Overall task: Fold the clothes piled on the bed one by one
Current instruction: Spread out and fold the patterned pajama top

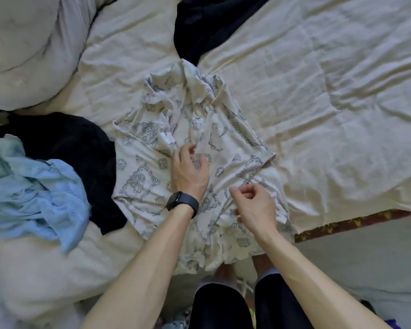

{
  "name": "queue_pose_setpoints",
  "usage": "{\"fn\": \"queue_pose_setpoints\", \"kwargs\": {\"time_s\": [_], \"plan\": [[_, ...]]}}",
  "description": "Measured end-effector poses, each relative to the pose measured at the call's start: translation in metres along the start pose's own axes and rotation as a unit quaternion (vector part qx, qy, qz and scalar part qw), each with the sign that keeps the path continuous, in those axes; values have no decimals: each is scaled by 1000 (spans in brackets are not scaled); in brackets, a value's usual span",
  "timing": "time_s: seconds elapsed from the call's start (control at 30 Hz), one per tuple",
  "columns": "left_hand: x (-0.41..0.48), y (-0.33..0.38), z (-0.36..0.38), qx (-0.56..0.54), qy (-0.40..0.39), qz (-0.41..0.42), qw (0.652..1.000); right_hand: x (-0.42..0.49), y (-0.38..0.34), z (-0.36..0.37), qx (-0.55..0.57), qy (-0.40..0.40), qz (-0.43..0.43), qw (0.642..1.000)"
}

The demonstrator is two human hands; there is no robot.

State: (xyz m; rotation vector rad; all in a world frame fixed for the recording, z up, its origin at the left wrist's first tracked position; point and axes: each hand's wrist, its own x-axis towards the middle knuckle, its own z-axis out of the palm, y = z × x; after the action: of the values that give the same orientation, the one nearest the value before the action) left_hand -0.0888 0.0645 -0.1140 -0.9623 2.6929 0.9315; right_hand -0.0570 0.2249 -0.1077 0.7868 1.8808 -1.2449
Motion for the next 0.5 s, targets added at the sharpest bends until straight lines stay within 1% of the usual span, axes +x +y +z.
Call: {"fn": "queue_pose_setpoints", "kwargs": {"time_s": [0.07, 0.13, 0.2, 0.3, 0.33, 0.4, 0.5], "plan": [[-41, -35, -16, -19, 34, -33, 999, -18, 16, 19, -74, -50, 16, 996], [-81, -70, -31, -19, 55, -68, 996, -33, 33, 37, -158, -87, 10, 984], [-113, -104, -43, -12, 35, -103, 994, -46, 49, 54, -239, -117, -4, 964], [-144, -149, -55, 28, -47, -140, 989, -61, 76, 77, -336, -134, -28, 932], [-150, -162, -57, 50, -78, -154, 984, -64, 83, 84, -350, -123, -33, 928], [-154, -182, -60, 76, -126, -168, 975, -68, 93, 94, -343, -94, -56, 933], [-149, -198, -63, 67, -167, -129, 975, -73, 109, 97, -304, -58, -98, 946]]}}
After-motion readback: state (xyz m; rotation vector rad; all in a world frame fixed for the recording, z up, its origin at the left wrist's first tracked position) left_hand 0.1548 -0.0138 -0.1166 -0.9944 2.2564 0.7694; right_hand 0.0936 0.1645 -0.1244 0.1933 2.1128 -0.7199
